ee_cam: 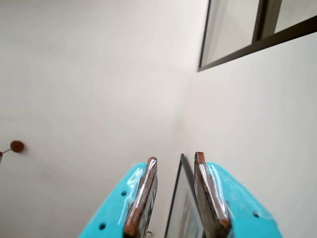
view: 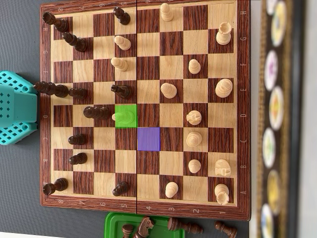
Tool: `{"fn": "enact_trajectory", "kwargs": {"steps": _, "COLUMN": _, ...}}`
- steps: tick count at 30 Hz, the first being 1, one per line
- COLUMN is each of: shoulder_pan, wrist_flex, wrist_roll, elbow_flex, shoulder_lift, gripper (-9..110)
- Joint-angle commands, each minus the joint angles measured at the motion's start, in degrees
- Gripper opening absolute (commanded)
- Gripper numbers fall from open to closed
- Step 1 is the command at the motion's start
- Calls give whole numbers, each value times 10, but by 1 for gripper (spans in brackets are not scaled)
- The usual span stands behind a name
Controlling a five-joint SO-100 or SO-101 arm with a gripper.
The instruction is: Play chess
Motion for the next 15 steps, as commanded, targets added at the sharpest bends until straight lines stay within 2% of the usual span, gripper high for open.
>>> {"fn": "enact_trajectory", "kwargs": {"steps": 1, "shoulder_pan": -4, "wrist_flex": -2, "wrist_roll": 15, "elbow_flex": 11, "shoulder_lift": -4, "gripper": 12}}
{"fn": "enact_trajectory", "kwargs": {"steps": 15, "shoulder_pan": 1, "wrist_flex": -2, "wrist_roll": 21, "elbow_flex": 11, "shoulder_lift": -4, "gripper": 12}}
